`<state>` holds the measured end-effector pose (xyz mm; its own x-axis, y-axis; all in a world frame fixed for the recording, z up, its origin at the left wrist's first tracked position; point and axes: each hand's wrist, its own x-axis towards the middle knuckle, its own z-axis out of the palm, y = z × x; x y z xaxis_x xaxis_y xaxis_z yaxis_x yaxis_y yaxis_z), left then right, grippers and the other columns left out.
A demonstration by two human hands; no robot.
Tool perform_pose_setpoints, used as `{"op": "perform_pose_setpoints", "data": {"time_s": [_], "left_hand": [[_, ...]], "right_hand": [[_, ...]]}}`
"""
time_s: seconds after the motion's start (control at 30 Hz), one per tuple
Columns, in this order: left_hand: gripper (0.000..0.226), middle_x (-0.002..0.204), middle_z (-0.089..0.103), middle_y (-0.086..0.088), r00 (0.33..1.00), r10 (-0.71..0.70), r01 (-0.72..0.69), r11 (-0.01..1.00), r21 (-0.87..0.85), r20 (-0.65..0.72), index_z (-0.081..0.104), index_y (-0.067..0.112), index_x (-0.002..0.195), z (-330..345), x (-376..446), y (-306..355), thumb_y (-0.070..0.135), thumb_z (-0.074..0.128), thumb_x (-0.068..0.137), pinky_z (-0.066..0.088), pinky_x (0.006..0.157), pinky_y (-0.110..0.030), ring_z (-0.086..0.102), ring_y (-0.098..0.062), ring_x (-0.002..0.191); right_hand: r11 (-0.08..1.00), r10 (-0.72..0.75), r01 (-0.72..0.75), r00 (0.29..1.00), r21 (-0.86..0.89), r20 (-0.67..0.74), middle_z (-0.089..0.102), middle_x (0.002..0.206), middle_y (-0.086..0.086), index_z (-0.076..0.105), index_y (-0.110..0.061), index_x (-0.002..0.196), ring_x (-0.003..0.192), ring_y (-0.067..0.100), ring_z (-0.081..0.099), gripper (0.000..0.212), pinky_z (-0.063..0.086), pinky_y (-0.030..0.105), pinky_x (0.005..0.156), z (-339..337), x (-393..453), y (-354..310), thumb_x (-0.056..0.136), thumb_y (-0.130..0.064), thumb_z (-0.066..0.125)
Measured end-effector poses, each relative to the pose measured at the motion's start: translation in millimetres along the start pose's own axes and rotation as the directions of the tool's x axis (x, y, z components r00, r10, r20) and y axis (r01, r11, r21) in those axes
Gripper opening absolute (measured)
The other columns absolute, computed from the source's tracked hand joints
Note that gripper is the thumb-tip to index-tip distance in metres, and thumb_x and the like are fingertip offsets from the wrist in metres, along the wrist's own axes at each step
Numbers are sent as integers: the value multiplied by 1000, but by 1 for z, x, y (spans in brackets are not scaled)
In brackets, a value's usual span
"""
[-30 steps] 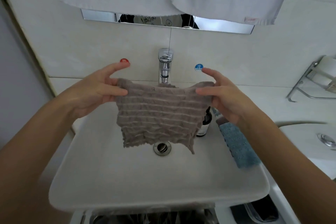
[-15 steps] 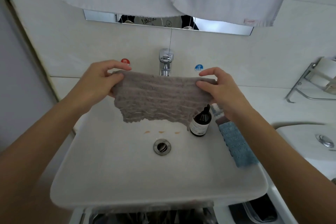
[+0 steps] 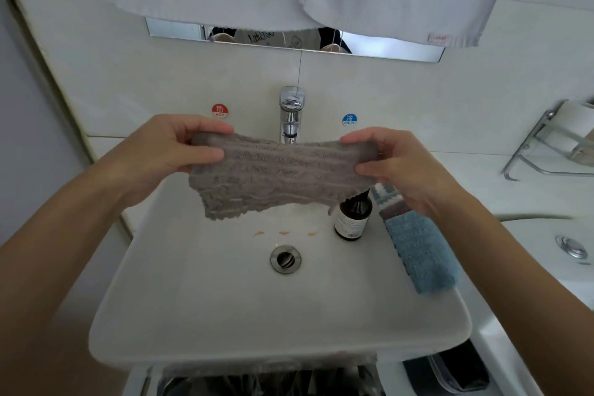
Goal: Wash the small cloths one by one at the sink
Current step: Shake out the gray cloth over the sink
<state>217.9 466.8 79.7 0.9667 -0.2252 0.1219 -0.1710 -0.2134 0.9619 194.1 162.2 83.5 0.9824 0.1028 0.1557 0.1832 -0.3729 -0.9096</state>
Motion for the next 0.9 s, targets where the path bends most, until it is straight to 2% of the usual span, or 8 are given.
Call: {"op": "perform_pose_setpoints", "data": {"time_s": [0.1,0.23,0.33,0.4,0.53,0.67,0.77,0.9], "left_hand": [[45,95,72,12,999,-5,-4,980,201,44,68,29,105,0,-2,-2,-8,68,80,54,74,-13,67,-2,88],[33,94,66,12,992,105,-62,890,451,-70,66,28,106,4,1,-4,4,70,83,49,67,-15,62,-1,80],[13,77,68,3,977,167,-78,855,512,-131,69,25,86,3,2,-6,13,70,85,50,49,-16,61,-2,58],[15,70,67,-4,969,191,-72,827,557,-157,68,26,74,1,4,-7,16,70,86,50,51,-22,59,-5,49],[18,85,57,-2,962,219,-83,800,594,-161,65,29,71,0,7,-7,19,71,84,44,66,-26,57,-14,72],[9,78,65,0,993,66,-28,938,346,-99,68,14,78,2,9,-7,14,68,87,47,67,-20,58,-10,72],[13,66,66,3,996,-92,93,990,109,-14,64,6,82,7,8,-6,15,62,90,53,56,-18,64,-8,65],[14,69,68,2,982,-188,188,978,85,-9,65,10,82,23,10,-8,19,61,92,54,52,-24,66,-8,63]], "right_hand": [[981,-47,44,999,-189,-13,68,84,1,69,-11,106,76,10,62,31,54,18,66,-2,2,3,88,12,60],[981,-43,24,994,-193,-99,71,79,0,70,-6,102,67,10,66,16,57,24,65,-1,5,8,91,2,62],[961,-81,29,981,-275,-178,71,78,0,72,-9,94,66,9,66,10,57,22,63,-3,8,10,92,-5,64],[954,-88,28,978,-297,-191,69,73,-2,70,-17,84,56,2,62,12,51,15,55,-4,8,9,92,-10,65],[910,-142,52,971,-411,-190,58,81,-5,64,-26,73,69,1,55,21,41,11,65,-4,7,9,93,-18,65],[980,-43,14,989,-200,-144,58,80,0,62,-14,76,71,6,53,26,43,18,72,-5,4,10,100,-19,52],[996,91,-90,990,9,-112,55,72,2,59,-13,78,62,10,54,30,47,24,58,-5,-1,11,104,-21,45],[986,166,-167,983,2,-80,60,71,3,62,-12,81,53,7,59,29,47,20,45,-3,-4,13,103,-21,46]]}}
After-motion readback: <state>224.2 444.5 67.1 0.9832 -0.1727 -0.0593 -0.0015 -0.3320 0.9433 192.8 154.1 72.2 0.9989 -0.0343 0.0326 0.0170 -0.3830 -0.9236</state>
